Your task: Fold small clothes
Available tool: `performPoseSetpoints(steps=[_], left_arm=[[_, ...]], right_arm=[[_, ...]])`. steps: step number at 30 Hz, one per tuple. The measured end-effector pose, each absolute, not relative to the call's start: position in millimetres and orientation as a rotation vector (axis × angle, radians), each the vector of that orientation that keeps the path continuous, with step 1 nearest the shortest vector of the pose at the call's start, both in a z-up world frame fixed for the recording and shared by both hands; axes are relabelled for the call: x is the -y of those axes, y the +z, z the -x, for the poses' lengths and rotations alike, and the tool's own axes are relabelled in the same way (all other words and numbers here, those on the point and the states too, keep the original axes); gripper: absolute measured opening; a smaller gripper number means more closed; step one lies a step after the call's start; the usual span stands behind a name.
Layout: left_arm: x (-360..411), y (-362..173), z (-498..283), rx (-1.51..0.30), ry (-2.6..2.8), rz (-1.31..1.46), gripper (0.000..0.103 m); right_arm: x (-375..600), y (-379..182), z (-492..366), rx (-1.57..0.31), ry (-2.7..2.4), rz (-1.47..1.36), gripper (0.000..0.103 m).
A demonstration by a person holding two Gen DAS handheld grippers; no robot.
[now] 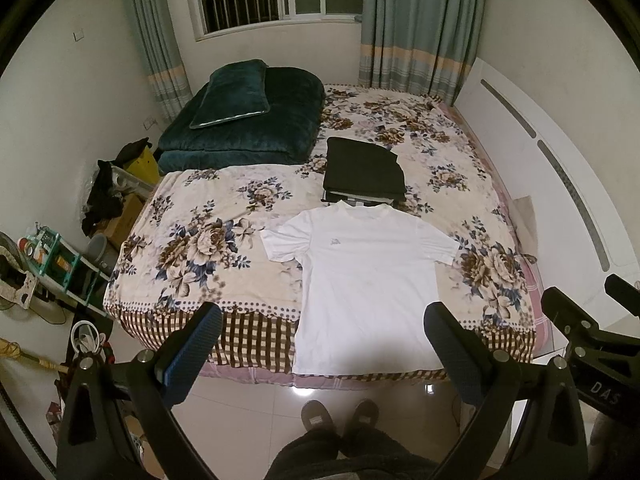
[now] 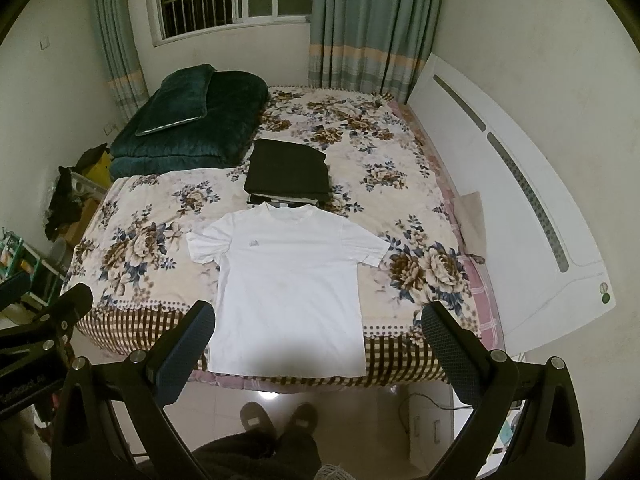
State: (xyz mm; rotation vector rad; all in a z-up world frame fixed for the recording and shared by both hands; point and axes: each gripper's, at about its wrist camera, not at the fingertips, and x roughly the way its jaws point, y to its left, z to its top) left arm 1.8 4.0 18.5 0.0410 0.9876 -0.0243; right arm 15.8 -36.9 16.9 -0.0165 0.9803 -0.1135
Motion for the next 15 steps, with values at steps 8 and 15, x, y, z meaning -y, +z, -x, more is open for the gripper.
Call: performPoseSetpoints(steps=[8,15], left_arm=[[-4.5,16.8,-0.5,-0.988,-0.024,-0.037,0.103],[-3.2,20.0,-1.0,-0.986,-0.023,-0.036,0.103]], right_arm=[[39.8,17.4,-15.3,-0.978,-0.114,0.018,0.103],[39.3,19.4,-15.5,-0.980,-0.112,0.019,0.103]])
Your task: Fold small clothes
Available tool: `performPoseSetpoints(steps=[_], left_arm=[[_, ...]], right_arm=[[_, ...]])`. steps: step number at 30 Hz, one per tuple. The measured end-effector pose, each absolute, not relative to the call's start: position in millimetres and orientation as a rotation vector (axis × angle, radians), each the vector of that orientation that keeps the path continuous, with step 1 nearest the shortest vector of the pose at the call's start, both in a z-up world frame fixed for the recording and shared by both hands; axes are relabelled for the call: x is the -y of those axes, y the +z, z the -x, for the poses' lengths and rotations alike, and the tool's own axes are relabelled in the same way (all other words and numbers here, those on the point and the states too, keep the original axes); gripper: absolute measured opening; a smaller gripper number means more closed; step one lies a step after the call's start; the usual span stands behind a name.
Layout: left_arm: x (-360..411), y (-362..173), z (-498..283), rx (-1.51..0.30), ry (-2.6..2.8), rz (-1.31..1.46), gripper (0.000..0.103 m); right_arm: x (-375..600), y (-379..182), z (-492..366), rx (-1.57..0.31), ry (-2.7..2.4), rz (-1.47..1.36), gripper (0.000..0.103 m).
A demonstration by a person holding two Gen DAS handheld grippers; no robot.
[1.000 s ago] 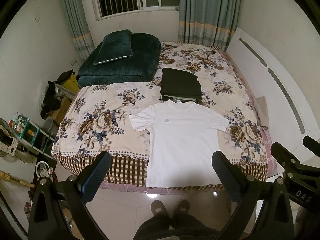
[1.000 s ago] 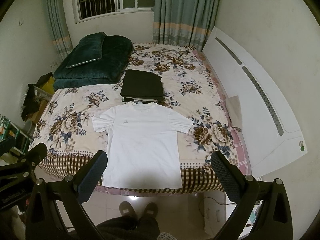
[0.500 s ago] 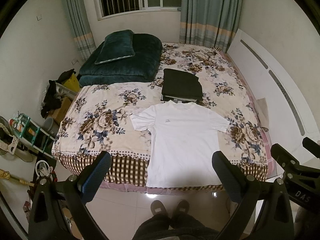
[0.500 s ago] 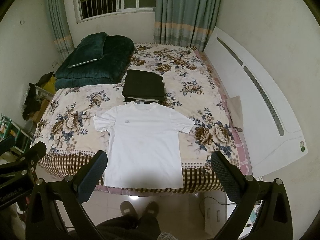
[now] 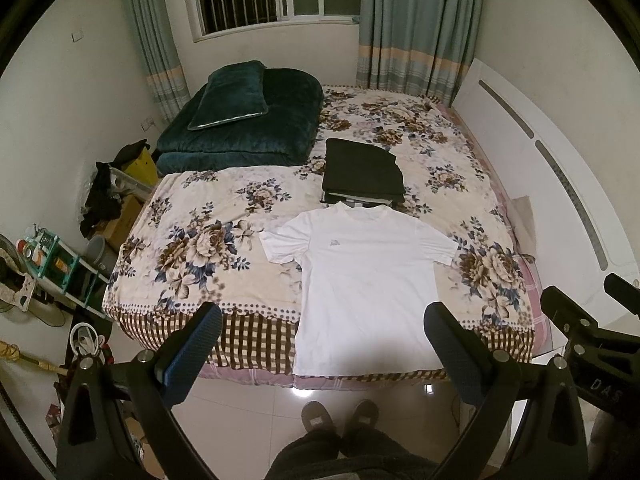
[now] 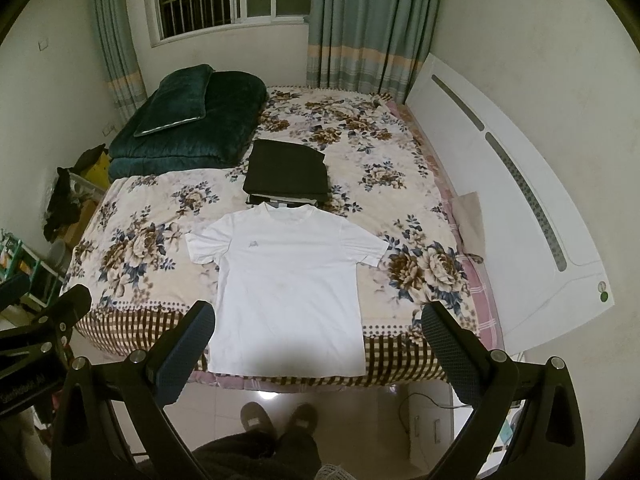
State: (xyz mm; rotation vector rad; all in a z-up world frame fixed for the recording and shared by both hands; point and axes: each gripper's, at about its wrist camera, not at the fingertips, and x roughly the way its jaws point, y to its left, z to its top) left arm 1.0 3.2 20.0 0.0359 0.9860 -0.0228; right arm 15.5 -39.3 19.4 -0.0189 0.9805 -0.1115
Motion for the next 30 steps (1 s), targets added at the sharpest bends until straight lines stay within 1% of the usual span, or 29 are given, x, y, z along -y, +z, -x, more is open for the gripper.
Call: performPoseSetpoints(steps=[12,16,19,23,27,30], left_arm=[[-3,20,1,-0.982,-0.027,-0.035,0.103],[0,14,-13,-0.958,0.005,-0.048,0.103],[1,-8,-38,-0.956,0.031,-0.053,0.103],[2,-45,-78,-0.953,0.046,-0.082,0.103],[16,-100,-129,-0.976,0.093,-0.127,0.103],[17,-141,-165,-1.020,0.118,-0.123,0.103]], right_arm=[[40,16,-14,-0.983,-0.113,0.016,0.103],[40,8,-18,-0.995,-0.122,0.000,0.103],[51,-9,-31,-1.017,-0.148,-0.031,0.103],[78,-46,-58,-1.048,-0.232,-0.091,0.103],[123,-99,-98,-1.087,-0.334,-0.164,0.103],[170,-155,-130,-1.130,-0.383,-0.274,0.103]])
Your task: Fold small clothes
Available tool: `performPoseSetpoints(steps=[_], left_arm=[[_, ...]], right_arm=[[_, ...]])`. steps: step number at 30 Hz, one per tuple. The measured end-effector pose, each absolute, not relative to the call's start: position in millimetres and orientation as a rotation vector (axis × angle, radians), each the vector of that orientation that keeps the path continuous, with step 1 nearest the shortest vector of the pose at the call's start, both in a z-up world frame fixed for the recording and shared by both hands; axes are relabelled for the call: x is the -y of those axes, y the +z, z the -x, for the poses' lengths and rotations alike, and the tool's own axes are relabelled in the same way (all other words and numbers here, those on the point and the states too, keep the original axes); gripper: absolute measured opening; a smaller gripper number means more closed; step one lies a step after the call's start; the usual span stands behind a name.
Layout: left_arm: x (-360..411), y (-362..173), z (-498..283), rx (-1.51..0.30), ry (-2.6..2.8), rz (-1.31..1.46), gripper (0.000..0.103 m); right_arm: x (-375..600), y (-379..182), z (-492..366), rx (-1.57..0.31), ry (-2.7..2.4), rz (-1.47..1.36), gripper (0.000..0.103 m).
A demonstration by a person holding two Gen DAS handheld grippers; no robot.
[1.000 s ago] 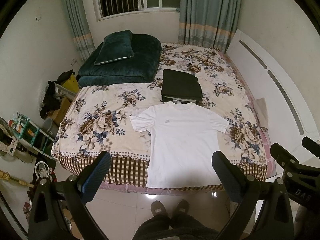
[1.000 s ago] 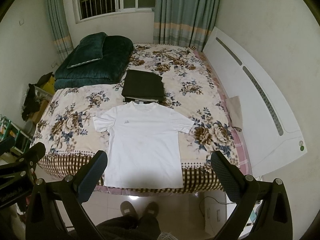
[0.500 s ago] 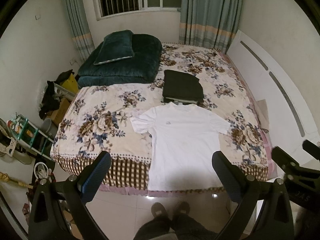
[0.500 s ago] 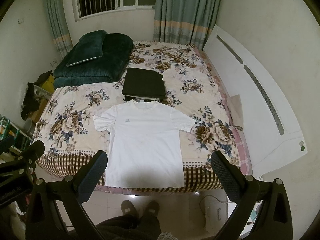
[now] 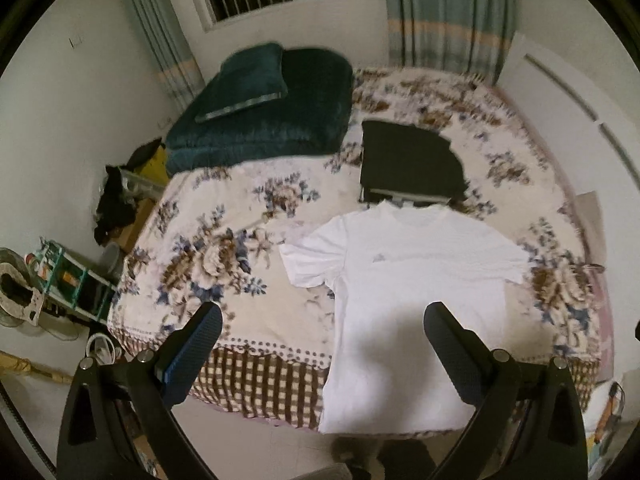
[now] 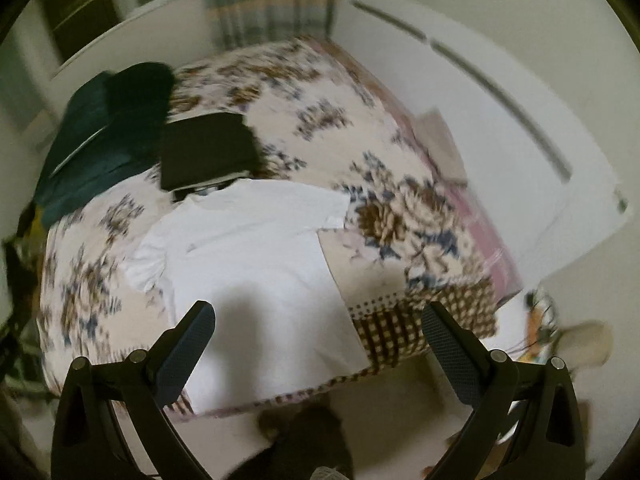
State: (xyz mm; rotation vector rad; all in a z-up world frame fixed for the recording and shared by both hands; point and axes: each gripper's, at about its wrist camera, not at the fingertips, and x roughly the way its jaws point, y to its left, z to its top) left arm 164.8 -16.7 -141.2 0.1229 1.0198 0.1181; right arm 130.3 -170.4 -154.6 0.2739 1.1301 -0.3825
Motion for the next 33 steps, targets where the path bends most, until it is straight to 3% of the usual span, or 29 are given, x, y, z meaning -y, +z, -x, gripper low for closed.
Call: performPoseSetpoints(steps=[10,16,22,27,28,29,30,31,33], left_arm=[[47,-315,-288,-1.181,0.229,-0.089,0.103],[66,-427,-336,-1.290,0.229,-0.097,0.103],[66,-507,-365,-1.368,0.207,-0.055,0.103],[57,-533,-377,-1.391,0.181,0.009,0.103],[54,-533,-379,-1.387,0.180,0.016,0.103],[51,-534,-380,-1.383,0.179,0.024,0.103],[48,-533,-381,-1.380,0.180,0.031,0.103],[42,-531,-382,-1.378,0.183,0.039,0.103],[27,-525,-382,-1.375,0.192,0.058,0.103]], right_arm=[[309,-408,-269,-1.308,-0.465,-0.567,0.096],[359,-573,-336,-1.431,-0.452,-0.872,0.086],[393,-682,-373,-1.361,-0.517,-1.155,0.086],[405,-708,-393,-1.158,-0.586,-1.326,0.086],[404,-705,-396,-1.100,-0.603,-1.318,0.074],[401,-701,-401,-1.073,-0.623,-1.283,0.041],[399,-698,-411,-1.087,-0.648,-1.225,0.024],[394,-694,-418,-1.091,-0.654,-1.173,0.017],[381,-678,-434,-1.094,-0.662,-1.050,0.013]])
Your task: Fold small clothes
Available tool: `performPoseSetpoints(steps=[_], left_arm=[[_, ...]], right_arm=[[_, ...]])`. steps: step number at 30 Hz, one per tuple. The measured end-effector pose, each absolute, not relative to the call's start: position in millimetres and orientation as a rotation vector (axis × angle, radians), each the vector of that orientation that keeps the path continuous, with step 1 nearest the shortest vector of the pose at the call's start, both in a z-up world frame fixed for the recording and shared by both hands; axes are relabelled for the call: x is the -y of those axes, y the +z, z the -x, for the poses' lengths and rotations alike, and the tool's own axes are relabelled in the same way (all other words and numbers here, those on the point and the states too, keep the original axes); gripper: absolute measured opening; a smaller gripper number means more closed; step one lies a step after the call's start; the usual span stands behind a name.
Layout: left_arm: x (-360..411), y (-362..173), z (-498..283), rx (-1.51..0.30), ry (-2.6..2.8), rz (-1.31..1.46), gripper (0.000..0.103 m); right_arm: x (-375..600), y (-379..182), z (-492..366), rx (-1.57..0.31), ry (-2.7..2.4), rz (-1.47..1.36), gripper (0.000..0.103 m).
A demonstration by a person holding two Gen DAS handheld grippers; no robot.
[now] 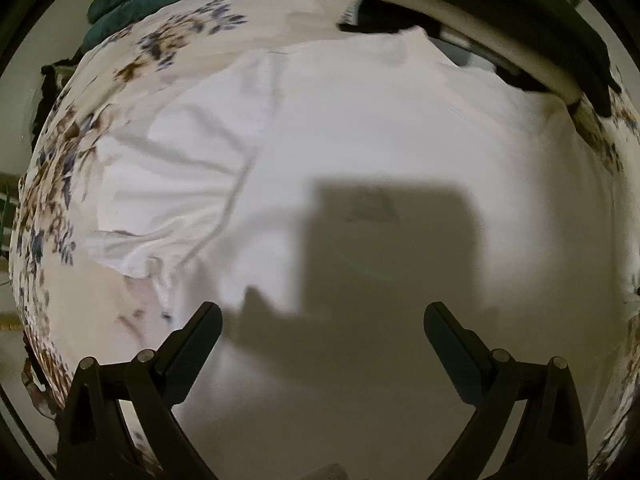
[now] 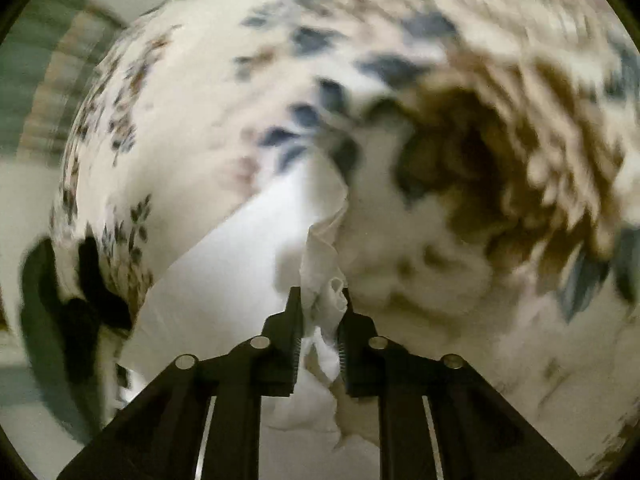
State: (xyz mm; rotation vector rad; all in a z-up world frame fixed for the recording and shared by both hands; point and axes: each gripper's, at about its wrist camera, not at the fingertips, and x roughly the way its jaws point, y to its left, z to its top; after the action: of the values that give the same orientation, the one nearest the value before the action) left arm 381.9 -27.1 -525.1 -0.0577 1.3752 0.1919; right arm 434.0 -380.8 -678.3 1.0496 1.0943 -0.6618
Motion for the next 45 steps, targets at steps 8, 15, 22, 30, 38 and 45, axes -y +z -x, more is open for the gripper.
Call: performPoseSetpoints(steps=[8,15,22,30,38,45], left_arm=[[-59,-504,-349,-1.334,0.326,0.072,0.103],[-127,-512,-305,-1.371,0.489,0.090,0.103],[-158,-517,-280,-1.378,0.533,0.193,0.103],[-190,-544,-316,-1.344,0.319,0.758,0.101],[-197,-569,-359,-1.231,0.346,0.985,0.005],[-121,-509,-389,-1.081,0.214,0.360,0.005]], right_arm=[[193,-606,-519,-1.137,-0.316,-0.062,0.012],[50,-670,-485,-1.298,0.012,0.404,0.022],[84,-643,-440,-1.408,0.139,0.035,0.058],[156,-645,-443,-1.444,-0.095,-0.185,0.058],[213,-676,-443,-1.458,-0.265,-0.422,0.058],[246,-680,-421,-1.455,-0.289,-0.433,0.058]])
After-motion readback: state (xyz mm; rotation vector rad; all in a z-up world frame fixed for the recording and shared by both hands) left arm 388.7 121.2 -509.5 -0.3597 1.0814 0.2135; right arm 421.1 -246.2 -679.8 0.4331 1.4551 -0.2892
